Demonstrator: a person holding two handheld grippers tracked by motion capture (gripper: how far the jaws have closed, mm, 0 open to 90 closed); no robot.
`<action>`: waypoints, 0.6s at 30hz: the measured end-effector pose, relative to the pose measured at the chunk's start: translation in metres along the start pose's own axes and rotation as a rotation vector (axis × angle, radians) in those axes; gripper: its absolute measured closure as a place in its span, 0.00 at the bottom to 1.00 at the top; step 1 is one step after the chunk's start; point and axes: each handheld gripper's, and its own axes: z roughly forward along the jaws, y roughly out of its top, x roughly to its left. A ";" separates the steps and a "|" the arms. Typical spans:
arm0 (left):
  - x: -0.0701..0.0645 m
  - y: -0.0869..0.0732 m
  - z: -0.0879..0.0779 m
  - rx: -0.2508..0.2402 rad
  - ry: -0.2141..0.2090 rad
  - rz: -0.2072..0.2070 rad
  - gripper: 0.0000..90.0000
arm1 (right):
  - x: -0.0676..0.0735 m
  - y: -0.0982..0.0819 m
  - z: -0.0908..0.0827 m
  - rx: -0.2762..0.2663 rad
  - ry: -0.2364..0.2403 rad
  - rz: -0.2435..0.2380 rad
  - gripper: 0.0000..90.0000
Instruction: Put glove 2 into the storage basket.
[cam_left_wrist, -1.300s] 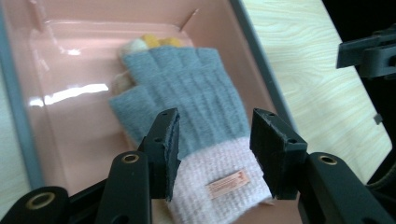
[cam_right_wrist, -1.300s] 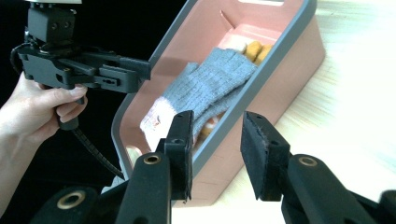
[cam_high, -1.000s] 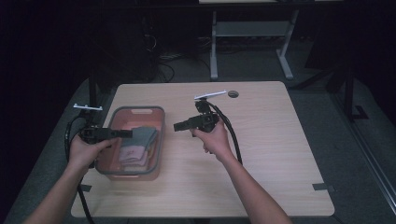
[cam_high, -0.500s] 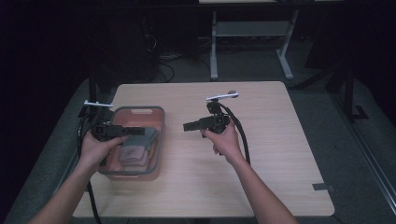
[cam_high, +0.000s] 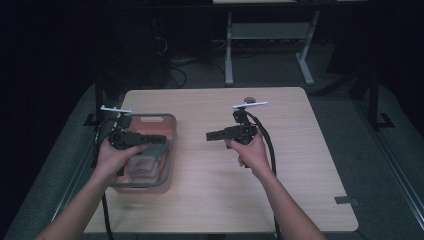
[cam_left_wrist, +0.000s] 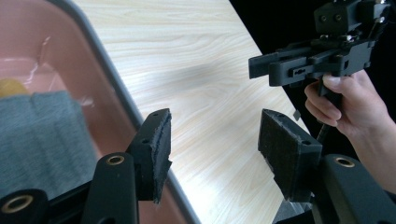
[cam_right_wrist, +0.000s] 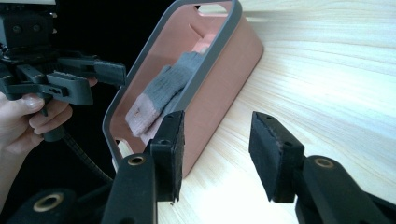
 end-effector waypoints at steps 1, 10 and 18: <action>-0.001 0.000 0.001 0.000 -0.005 0.003 0.49 | -0.001 0.000 -0.001 -0.002 0.000 0.000 0.61; -0.010 0.002 0.015 0.017 -0.032 0.019 0.46 | -0.009 -0.005 -0.017 -0.019 -0.013 0.011 0.59; -0.021 0.003 0.033 0.039 -0.050 0.035 0.44 | -0.022 -0.014 -0.034 -0.048 -0.018 0.037 0.57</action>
